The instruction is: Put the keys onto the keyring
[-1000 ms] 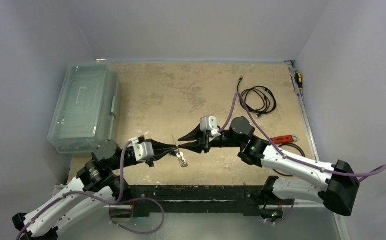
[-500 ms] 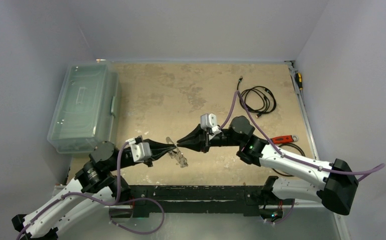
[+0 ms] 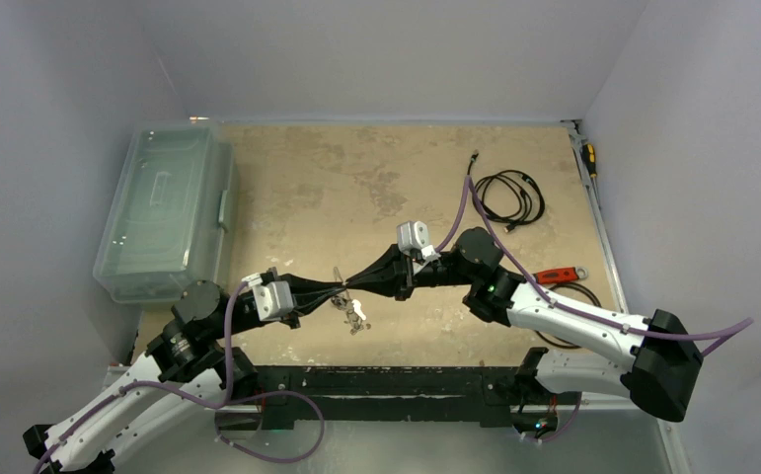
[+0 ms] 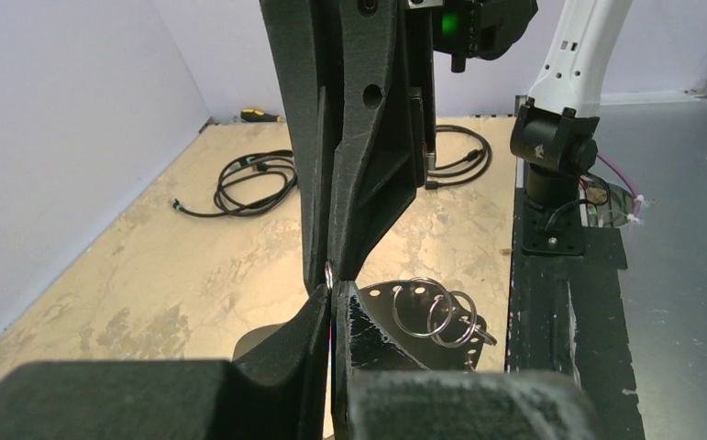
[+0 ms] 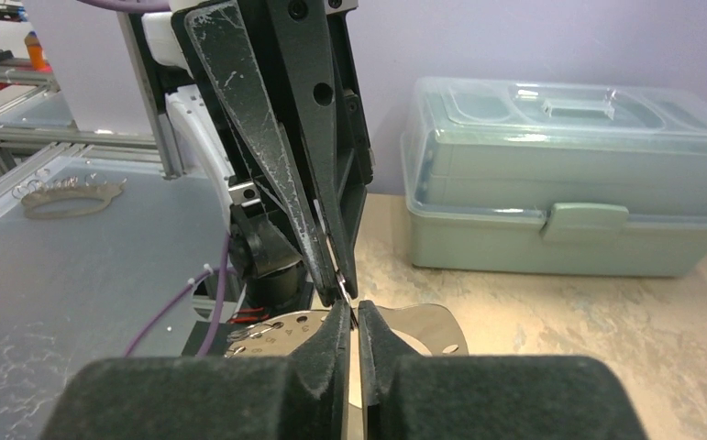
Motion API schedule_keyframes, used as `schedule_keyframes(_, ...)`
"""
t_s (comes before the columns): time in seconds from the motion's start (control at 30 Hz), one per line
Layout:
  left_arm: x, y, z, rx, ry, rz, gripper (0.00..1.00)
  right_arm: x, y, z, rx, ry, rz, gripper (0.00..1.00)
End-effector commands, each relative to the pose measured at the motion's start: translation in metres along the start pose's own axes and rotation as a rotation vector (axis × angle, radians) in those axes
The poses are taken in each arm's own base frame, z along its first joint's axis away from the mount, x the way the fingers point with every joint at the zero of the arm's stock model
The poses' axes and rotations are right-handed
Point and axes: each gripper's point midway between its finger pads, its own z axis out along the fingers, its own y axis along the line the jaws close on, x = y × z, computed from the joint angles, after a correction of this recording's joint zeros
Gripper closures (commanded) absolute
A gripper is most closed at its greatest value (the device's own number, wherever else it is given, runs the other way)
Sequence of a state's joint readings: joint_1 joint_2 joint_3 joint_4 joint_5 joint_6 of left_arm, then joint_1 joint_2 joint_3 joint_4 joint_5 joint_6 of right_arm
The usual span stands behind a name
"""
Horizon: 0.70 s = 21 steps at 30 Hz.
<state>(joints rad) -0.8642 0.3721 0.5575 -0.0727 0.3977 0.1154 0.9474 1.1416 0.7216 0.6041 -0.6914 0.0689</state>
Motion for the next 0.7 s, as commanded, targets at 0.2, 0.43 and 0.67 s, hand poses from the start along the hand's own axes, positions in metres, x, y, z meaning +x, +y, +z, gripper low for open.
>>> schedule_keyframes(0.2, -0.0156, 0.0042, -0.0019, -0.026, -0.065, 0.018, 1.00, -0.0272, 0.0049, 0.0052, -0.049, -0.079, -0.037, 0.75)
schedule_keyframes(0.43, -0.0170, 0.0049, -0.0038, -0.034, -0.073, 0.021, 1.00, -0.0280, 0.0051, 0.0072, -0.057, -0.090, -0.031, 0.79)
schedule_keyframes(0.67, -0.0194, 0.0053, -0.0066, -0.042, -0.085, 0.028, 1.00, -0.0265, 0.0044, 0.0104, -0.067, -0.092, -0.018, 0.80)
